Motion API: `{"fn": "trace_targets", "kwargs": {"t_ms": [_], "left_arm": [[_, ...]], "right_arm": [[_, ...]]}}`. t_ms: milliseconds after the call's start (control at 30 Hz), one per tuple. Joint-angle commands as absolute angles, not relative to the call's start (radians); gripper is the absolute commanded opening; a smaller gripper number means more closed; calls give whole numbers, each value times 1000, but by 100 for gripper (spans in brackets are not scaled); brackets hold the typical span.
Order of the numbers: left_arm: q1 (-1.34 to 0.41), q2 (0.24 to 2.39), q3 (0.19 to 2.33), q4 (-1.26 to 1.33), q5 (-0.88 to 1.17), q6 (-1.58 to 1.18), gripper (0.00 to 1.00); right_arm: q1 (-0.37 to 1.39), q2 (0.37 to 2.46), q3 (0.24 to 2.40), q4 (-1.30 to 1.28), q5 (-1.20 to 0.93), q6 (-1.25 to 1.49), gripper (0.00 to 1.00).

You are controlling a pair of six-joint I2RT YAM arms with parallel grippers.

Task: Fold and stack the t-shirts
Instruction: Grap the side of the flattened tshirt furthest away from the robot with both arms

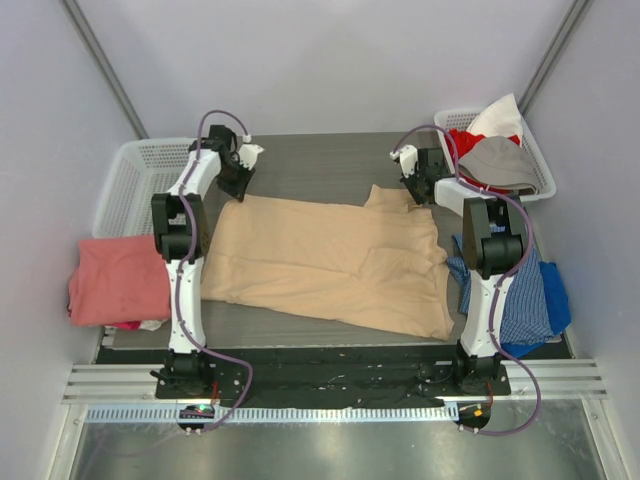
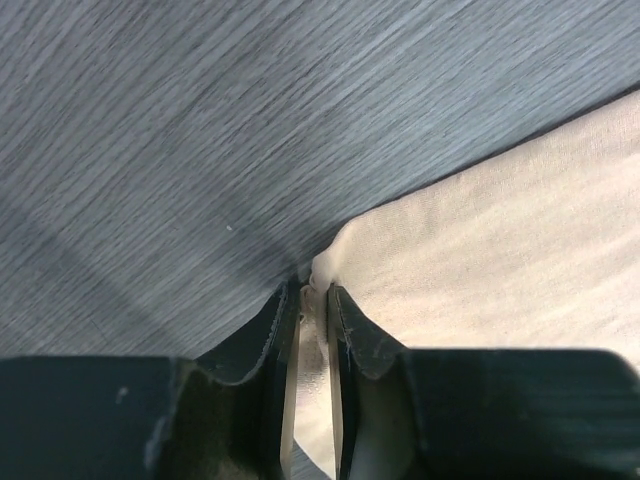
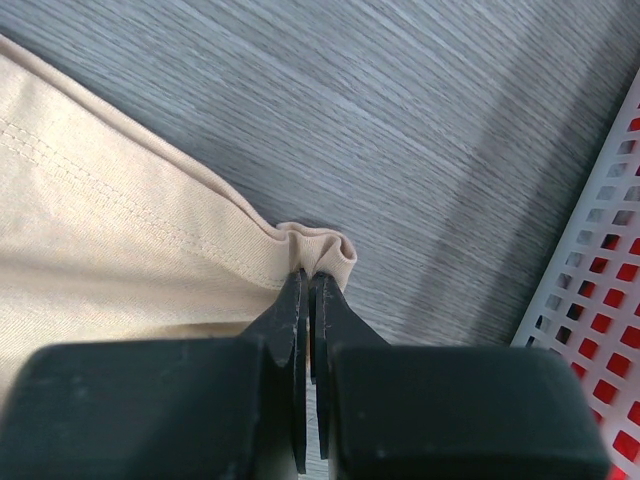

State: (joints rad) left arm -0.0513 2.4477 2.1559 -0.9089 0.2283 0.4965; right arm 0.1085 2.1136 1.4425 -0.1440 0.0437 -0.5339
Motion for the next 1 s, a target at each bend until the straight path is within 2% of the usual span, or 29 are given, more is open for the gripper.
{"fn": "trace_targets", "kwargs": {"t_ms": [0, 67, 200, 667, 967], "left_arm": [[-52, 2490, 2149, -962, 210, 503, 19], [-57, 2487, 2152, -962, 204, 503, 17], [-78, 2477, 2166, -957, 176, 499, 0], [-120, 2395, 2148, -950, 146, 457, 0], [-137, 2287, 2056, -960, 140, 448, 0]], "right_arm": [[100, 2105, 1417, -265, 58, -538, 1], [100, 2105, 1427, -267, 70, -543, 1], [101, 2108, 1469, -287, 80, -534, 1], [135, 2097, 1693, -402, 67, -499, 1], [167, 1985, 1646, -446, 69, -500, 1]]}}
